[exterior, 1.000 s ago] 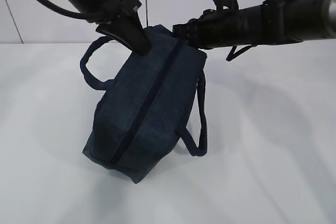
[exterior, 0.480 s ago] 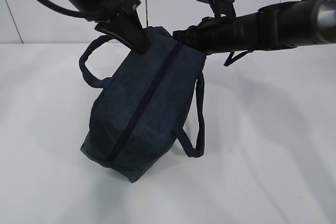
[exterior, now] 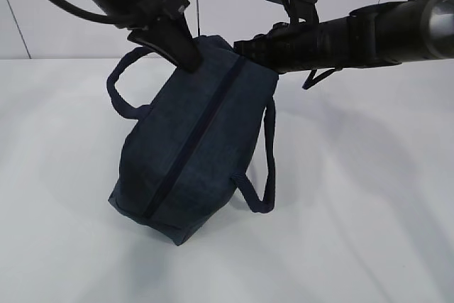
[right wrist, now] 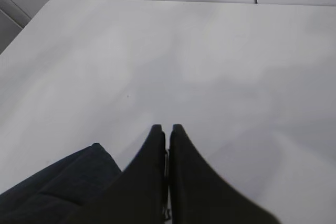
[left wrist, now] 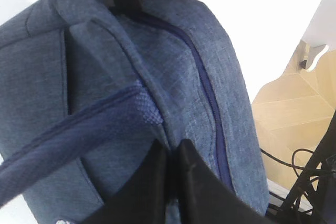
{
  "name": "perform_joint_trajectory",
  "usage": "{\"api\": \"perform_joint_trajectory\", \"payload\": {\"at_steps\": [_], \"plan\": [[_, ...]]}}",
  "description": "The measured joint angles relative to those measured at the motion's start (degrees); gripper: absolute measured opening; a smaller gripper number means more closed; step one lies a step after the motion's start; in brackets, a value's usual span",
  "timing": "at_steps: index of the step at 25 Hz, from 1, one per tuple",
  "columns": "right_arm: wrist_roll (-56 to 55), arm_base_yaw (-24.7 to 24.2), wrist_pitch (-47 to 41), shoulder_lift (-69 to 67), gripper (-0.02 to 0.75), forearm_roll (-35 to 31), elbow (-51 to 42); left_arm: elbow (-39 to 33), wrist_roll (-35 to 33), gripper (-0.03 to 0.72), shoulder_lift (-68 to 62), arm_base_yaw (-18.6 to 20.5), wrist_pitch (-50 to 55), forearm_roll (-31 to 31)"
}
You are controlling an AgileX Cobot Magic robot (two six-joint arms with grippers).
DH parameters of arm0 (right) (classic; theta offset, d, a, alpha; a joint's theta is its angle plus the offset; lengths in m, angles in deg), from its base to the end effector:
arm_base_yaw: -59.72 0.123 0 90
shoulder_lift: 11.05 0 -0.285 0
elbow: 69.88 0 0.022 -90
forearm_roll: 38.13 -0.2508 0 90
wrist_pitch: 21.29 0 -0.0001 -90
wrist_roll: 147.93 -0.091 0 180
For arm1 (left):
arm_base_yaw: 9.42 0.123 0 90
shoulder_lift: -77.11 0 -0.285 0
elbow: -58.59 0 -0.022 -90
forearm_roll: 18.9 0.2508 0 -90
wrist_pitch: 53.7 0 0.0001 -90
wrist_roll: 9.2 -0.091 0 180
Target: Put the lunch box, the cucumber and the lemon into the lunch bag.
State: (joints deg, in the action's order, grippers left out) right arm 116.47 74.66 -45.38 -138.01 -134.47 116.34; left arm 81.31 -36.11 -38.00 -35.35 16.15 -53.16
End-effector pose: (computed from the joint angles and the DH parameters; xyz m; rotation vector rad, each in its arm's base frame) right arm 0.4462 0.1573 0.2025 -0.3080 2.0684 0.7236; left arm 0.3393 -0.2185 0.3207 1.0589 2.5029 -0.8262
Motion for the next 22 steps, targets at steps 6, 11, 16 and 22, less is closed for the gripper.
{"api": "perform_joint_trajectory", "payload": {"at_steps": [6, 11, 16, 22], "plan": [[0.0, -0.2, -2.6, -0.1, 0.000, 0.0, 1.8, 0.0, 0.0, -0.004, 0.2, 0.0, 0.4, 0.1], [0.0, -0.4, -3.7, -0.1, 0.005, 0.1, 2.0, 0.0, 0.8, -0.004, 0.2, 0.0, 0.7, 0.7], [0.0, -0.4, -5.1, -0.1, 0.102, 0.2, 2.0, 0.0, 1.5, -0.004, 0.2, 0.0, 0.9, 1.1], [0.0, -0.5, -5.7, 0.0, 0.307, 0.2, 2.0, 0.0, 2.1, -0.004, 0.2, 0.0, 1.1, 1.4]]}}
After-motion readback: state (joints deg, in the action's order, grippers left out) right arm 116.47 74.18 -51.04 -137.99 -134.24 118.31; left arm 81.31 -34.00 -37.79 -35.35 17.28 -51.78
